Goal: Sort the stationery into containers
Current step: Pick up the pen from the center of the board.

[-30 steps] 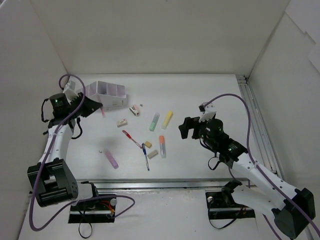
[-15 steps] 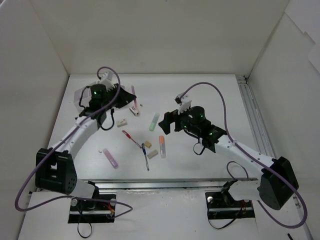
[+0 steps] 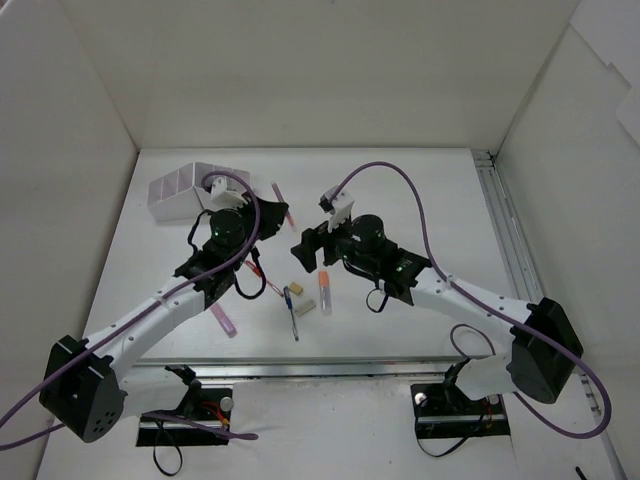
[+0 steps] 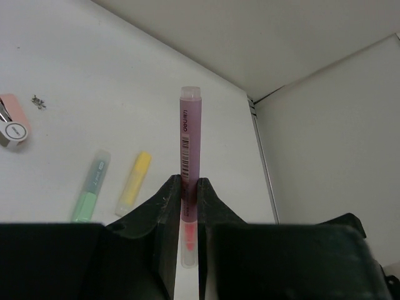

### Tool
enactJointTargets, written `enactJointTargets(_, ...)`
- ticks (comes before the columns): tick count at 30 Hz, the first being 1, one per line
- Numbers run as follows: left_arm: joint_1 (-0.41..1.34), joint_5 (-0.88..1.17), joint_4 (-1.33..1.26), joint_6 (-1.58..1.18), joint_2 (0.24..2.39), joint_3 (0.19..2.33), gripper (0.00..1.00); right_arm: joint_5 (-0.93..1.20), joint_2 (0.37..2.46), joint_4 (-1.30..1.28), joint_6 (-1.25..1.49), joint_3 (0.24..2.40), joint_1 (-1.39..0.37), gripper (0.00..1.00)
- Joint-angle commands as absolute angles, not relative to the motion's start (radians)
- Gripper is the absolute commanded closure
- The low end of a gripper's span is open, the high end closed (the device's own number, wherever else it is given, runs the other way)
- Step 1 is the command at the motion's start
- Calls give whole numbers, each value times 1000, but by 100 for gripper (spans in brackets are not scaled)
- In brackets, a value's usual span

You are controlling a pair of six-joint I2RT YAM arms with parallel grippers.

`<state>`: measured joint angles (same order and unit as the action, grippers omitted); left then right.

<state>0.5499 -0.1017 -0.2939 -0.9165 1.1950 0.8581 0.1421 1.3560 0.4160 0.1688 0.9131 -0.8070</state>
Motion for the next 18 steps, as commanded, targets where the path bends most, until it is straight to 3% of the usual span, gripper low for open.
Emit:
enactJointTargets(1, 581, -209, -365, -913, 1166, 899, 100, 126, 1368, 465, 106, 985, -815, 19)
enactJointTargets(6, 600, -202, -385, -965, 1129, 852, 100, 152, 1402, 474, 17, 1020, -819, 24)
enactJointTargets(9, 629, -245, -380, -977, 1108, 838, 100, 138, 1414, 479, 11, 1035, -819, 38)
enactJointTargets(10, 638, -248, -387, -986, 1104, 833, 100, 138, 1422, 483, 11, 1037, -819, 47)
enactJointTargets(13, 647, -248, -413, -994, 1103, 819, 100, 165, 1448, 500, 11, 1052, -819, 55)
enactJointTargets(18, 657, -239, -422, -1009, 1118, 822, 100, 209, 1477, 503, -23, 1075, -818, 52)
